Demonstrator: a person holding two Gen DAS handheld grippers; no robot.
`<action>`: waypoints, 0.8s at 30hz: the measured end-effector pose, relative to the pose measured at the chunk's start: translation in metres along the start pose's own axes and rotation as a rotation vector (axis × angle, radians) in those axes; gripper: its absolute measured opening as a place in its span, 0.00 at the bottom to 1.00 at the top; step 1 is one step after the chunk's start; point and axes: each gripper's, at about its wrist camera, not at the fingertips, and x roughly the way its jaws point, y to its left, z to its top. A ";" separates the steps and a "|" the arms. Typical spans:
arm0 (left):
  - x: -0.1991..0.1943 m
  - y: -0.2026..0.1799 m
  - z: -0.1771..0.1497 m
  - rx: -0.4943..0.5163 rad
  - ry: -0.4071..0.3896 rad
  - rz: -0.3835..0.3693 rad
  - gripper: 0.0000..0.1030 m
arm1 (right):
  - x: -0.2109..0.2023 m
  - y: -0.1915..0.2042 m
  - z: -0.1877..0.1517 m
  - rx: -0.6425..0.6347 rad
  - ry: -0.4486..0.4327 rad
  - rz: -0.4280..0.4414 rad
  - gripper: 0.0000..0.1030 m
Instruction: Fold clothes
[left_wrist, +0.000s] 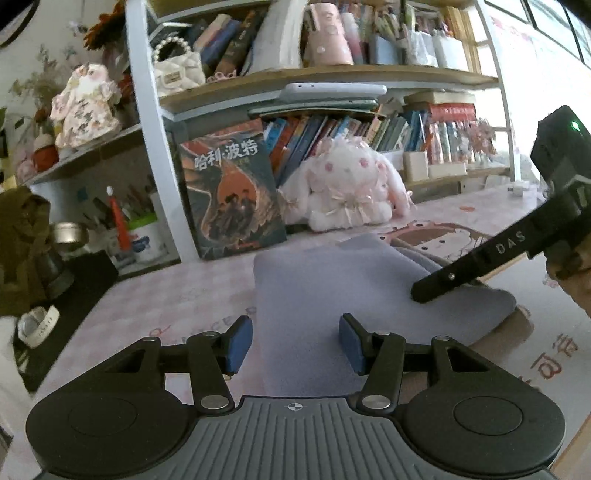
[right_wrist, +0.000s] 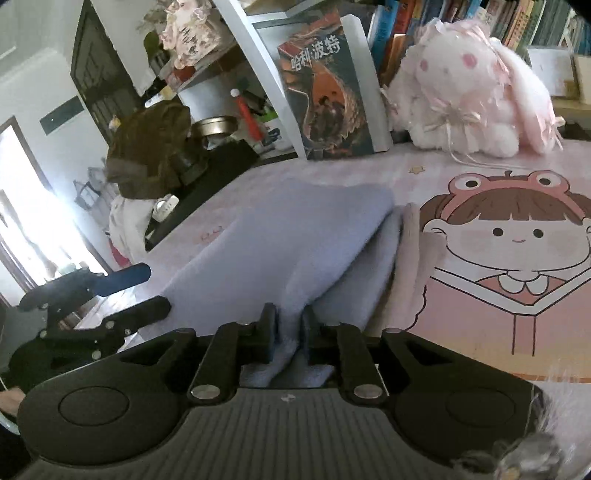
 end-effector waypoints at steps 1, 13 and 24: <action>-0.002 0.002 -0.001 -0.013 0.001 -0.002 0.51 | -0.002 -0.001 -0.001 0.009 -0.001 0.002 0.15; 0.010 0.057 0.011 -0.309 0.036 -0.137 0.81 | -0.046 -0.015 0.000 0.188 -0.074 -0.002 0.76; 0.083 0.108 -0.013 -0.770 0.223 -0.339 0.79 | -0.014 -0.037 0.004 0.367 0.012 0.007 0.77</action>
